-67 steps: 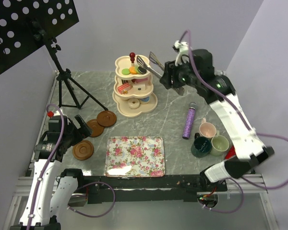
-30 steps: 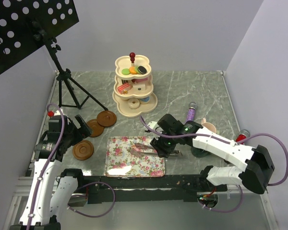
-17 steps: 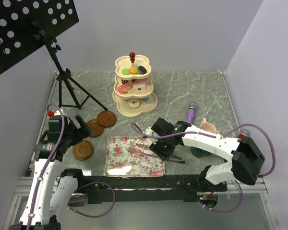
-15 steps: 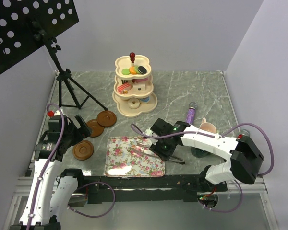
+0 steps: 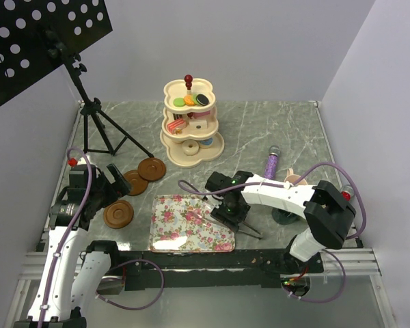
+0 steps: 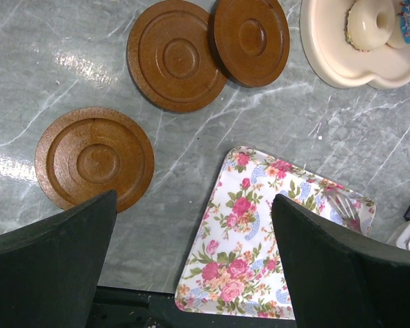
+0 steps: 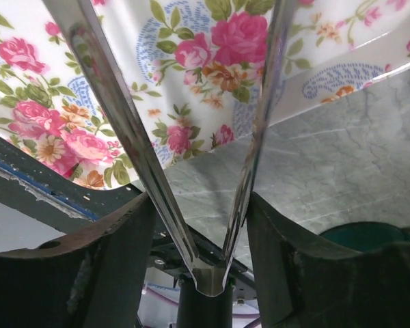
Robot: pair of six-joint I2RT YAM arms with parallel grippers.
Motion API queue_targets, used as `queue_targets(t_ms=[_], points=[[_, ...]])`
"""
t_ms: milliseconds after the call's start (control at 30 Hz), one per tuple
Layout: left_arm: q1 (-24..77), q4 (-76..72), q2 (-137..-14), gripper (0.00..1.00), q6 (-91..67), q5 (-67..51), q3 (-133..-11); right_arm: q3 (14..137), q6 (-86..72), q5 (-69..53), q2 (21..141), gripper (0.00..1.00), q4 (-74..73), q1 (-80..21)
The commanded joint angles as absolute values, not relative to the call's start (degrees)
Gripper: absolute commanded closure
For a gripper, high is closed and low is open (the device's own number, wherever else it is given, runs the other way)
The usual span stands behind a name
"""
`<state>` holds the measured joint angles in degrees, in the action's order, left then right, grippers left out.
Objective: Serve the afternoon tea
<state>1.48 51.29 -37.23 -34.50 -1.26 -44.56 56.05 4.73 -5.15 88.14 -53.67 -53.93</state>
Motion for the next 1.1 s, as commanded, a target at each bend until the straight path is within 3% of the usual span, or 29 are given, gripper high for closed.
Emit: queue_targets(t_ms=[0,600,800,1067], points=[[1.32,49.66,-37.09,0.0,-33.58,-1.93,-44.74,58.45,3.69,-3.25,88.15,0.37,-55.55,-54.49],[1.32,49.57,-36.83,0.0,-33.57,-2.11,-44.82,61.61,2.2,-1.85,87.89,0.19,-57.66,-55.02],[1.32,49.83,-36.56,0.0,-33.92,-1.32,-44.91,64.86,2.02,-2.55,83.51,0.13,-56.69,-54.76],[1.32,49.22,-37.0,0.02,-35.76,-0.35,-47.63,64.95,0.89,-3.26,71.56,0.12,-51.51,-50.81]])
